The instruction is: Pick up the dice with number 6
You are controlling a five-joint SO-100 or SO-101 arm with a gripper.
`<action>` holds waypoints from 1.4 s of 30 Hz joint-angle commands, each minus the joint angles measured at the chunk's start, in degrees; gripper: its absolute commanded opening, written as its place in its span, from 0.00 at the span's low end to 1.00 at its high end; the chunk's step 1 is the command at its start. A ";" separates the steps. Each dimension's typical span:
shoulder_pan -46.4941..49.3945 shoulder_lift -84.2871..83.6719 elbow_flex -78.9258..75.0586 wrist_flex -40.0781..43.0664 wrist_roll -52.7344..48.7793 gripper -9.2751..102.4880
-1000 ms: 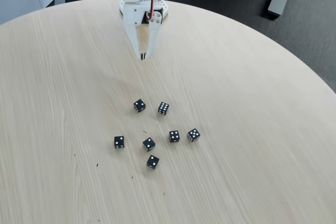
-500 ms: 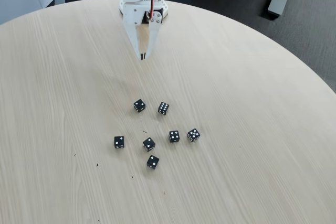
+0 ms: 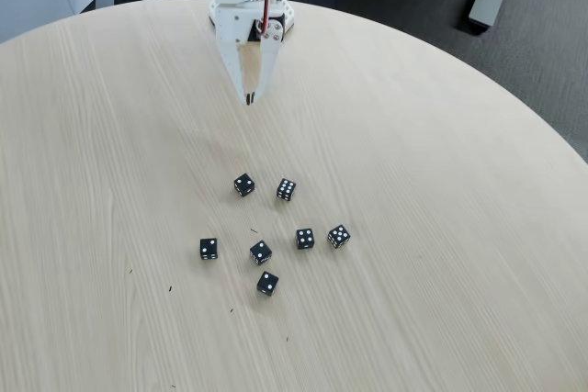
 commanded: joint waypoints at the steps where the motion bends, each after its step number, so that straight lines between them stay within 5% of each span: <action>1: 0.26 -0.53 -0.35 -0.26 0.53 0.08; 10: 0.18 -20.30 -7.82 -0.70 14.06 0.12; 25: 0.44 -60.73 -52.29 -0.70 29.97 0.23; 42: 1.05 -93.78 -78.31 -0.18 54.76 0.30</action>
